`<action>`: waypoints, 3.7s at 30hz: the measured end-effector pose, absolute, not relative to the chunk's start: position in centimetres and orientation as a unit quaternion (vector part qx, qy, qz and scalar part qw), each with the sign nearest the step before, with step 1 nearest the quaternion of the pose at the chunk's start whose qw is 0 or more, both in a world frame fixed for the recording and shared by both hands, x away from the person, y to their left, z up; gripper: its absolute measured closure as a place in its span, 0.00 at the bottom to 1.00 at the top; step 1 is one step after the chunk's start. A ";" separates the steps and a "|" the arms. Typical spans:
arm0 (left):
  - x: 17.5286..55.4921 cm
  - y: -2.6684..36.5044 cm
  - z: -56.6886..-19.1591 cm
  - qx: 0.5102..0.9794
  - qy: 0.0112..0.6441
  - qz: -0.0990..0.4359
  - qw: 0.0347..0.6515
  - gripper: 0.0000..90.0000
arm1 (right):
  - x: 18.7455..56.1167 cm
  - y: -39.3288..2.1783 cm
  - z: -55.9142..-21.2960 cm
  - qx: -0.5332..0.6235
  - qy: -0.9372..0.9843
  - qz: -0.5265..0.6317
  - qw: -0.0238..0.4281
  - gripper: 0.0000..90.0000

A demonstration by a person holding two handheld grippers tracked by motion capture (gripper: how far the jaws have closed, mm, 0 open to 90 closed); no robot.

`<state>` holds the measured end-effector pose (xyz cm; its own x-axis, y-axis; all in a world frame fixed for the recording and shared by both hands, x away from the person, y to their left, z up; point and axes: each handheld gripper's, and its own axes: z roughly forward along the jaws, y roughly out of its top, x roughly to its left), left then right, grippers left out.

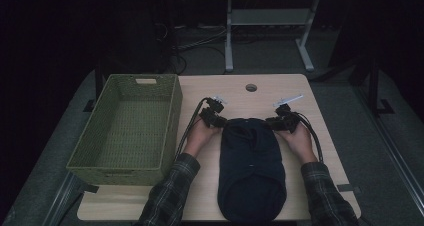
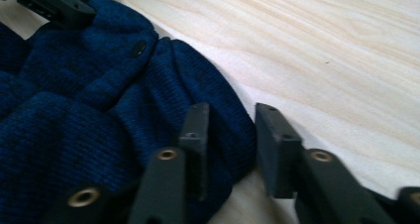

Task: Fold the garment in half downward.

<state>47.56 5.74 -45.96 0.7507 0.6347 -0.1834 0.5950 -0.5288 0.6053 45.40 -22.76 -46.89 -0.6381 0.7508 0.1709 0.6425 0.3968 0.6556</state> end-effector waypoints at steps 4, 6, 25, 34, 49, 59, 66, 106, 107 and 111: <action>47.5 5.6 -45.9 0.876 0.349 0.026 0.332 0.85 | 45.3 -22.5 -46.8 0.423 0.832 0.353 0.070 0.87; 47.4 5.6 -45.9 0.876 0.349 0.026 0.332 0.88 | 45.4 -22.5 -46.8 0.429 0.829 0.352 0.066 0.89; 47.3 5.5 -44.5 0.877 0.348 0.067 0.326 0.93 | 45.7 -21.4 -44.4 0.419 0.847 0.305 0.112 0.93; 47.2 5.6 -42.2 0.866 0.346 0.099 0.346 0.93 | 45.6 -21.7 -42.8 0.417 0.839 0.326 0.125 0.93; 46.8 6.5 -36.7 0.841 0.340 0.170 0.386 0.93 | 46.1 -21.3 -37.4 0.396 0.826 0.365 0.169 0.93; 45.8 6.6 -34.5 0.825 0.322 0.213 0.413 0.92 | 45.0 -21.2 -35.0 0.377 0.812 0.396 0.205 0.92; 44.3 6.9 -35.7 0.833 0.305 0.206 0.412 0.92 | 43.4 -21.2 -36.3 0.363 0.818 0.400 0.197 0.92; 36.5 8.6 -39.6 0.860 0.275 0.108 0.415 0.91 | 34.7 -21.6 -40.8 0.348 0.834 0.407 0.135 0.90; 36.2 8.7 -39.7 0.861 0.273 0.104 0.416 0.91 | 34.2 -21.7 -40.8 0.347 0.834 0.408 0.133 0.90; 35.6 8.8 -39.7 0.862 0.270 0.097 0.418 0.90 | 33.3 -21.8 -41.0 0.347 0.834 0.409 0.132 0.88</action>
